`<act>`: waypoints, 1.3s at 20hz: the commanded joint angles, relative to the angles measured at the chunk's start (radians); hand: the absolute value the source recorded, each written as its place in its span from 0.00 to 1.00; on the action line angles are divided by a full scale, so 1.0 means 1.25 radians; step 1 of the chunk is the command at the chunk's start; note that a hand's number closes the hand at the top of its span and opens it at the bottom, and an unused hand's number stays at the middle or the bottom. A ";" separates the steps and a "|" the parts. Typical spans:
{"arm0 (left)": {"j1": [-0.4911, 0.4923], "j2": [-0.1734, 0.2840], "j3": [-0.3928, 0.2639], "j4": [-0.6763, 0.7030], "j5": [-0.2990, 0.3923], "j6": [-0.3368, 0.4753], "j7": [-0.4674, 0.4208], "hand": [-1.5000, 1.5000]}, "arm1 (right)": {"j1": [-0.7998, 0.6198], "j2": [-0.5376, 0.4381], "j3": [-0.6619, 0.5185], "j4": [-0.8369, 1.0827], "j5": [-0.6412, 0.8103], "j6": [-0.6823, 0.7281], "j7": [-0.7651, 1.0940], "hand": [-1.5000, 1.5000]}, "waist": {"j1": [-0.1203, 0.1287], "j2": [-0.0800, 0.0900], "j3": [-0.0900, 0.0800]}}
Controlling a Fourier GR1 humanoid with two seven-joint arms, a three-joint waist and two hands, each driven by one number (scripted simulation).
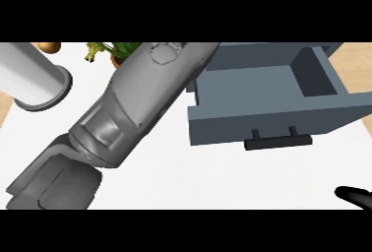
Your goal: Pick up the can, place it into the drawer and close the drawer
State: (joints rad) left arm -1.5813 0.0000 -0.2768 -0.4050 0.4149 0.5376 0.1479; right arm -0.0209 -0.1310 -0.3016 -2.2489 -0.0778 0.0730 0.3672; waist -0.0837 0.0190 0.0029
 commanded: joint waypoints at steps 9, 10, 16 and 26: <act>-0.014 0.000 -0.049 0.056 0.061 0.089 -0.058 0.00 | -0.033 -0.048 0.041 -0.018 0.053 0.028 0.007 0.00 | -0.016 0.003 0.000; -0.045 0.000 -0.036 0.080 0.060 0.091 -0.057 0.00 | -0.070 -0.050 0.048 0.021 0.078 0.015 0.001 0.00 | -0.014 0.010 0.000; -0.027 0.000 -0.020 0.081 0.104 0.078 -0.097 0.00 | -0.099 -0.106 0.048 0.054 0.147 0.047 -0.091 0.00 | -0.004 0.012 0.000; -0.047 0.000 -0.017 0.075 0.155 0.107 -0.139 0.00 | -0.193 -0.147 0.219 0.207 0.455 0.009 -0.161 0.00 | 0.016 0.014 0.000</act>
State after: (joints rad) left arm -1.6287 0.0001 -0.2897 -0.3126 0.5983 0.6578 0.0040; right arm -0.2043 -0.3105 -0.1032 -2.0799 0.3578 0.1170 0.2095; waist -0.0741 0.0335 0.0024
